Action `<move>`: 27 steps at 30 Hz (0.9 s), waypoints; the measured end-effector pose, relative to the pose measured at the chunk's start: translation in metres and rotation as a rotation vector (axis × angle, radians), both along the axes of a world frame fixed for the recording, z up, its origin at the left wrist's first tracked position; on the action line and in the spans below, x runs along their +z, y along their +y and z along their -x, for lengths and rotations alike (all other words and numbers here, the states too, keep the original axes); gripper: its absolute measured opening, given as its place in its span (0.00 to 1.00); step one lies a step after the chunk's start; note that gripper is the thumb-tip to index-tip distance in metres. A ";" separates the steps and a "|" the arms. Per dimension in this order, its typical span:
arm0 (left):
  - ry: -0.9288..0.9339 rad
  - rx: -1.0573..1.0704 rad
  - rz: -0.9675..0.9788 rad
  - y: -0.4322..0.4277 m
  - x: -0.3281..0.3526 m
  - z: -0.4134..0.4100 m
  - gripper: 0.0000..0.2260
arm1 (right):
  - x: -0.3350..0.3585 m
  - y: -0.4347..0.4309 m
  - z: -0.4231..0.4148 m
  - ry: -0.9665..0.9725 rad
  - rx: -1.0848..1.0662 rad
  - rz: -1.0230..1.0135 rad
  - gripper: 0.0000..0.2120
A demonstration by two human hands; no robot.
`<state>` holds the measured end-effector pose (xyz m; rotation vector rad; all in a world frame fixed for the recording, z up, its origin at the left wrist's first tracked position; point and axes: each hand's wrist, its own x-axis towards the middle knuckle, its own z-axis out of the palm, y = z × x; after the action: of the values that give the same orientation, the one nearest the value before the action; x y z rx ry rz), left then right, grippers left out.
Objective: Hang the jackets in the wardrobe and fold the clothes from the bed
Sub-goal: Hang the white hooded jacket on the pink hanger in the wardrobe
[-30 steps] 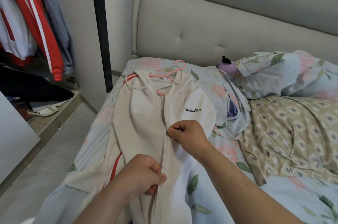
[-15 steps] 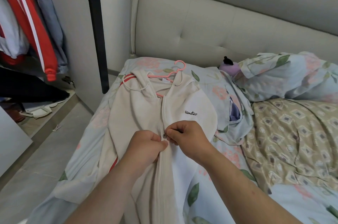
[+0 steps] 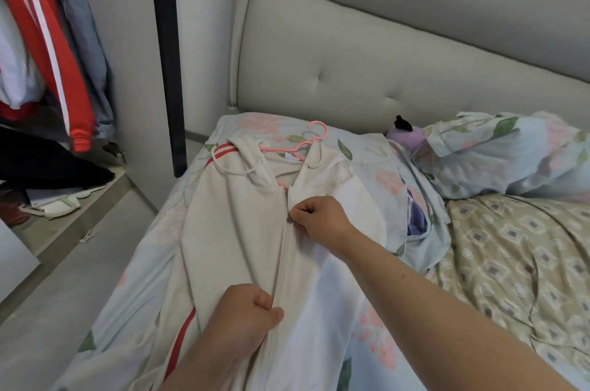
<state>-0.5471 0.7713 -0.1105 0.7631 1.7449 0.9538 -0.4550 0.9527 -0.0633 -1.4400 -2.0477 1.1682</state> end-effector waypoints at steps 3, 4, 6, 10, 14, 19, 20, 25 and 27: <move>0.040 -0.021 0.023 0.001 -0.003 0.000 0.08 | -0.002 0.022 0.011 -0.029 -0.016 -0.038 0.09; 0.045 -0.015 0.034 0.001 -0.004 0.000 0.08 | -0.001 0.029 0.014 -0.031 -0.030 -0.048 0.09; 0.033 0.011 0.056 0.001 -0.007 0.001 0.08 | 0.001 0.040 0.021 -0.045 -0.041 -0.075 0.11; 0.055 -0.005 0.070 0.002 -0.011 0.003 0.06 | 0.005 0.057 0.033 -0.055 -0.089 -0.100 0.11; 0.137 -0.086 0.075 0.005 -0.009 0.007 0.06 | 0.002 0.060 0.039 -0.075 -0.112 -0.133 0.11; 0.065 -0.066 -0.032 0.019 0.009 0.031 0.06 | -0.002 0.070 0.037 -0.060 -0.081 -0.255 0.03; 0.051 -0.016 -0.072 0.023 0.013 0.040 0.07 | 0.001 0.078 0.035 -0.073 -0.122 -0.315 0.04; 0.203 0.085 -0.149 0.031 0.012 0.073 0.08 | 0.008 0.117 0.039 -0.556 -0.154 -0.378 0.16; 0.233 0.060 -0.103 0.028 0.003 0.073 0.08 | 0.003 0.122 0.047 -0.703 -0.099 -0.328 0.20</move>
<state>-0.6205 0.7992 -0.1071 0.9230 1.9400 1.0353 -0.5016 1.0746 -0.0598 -1.9171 -2.4079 0.2562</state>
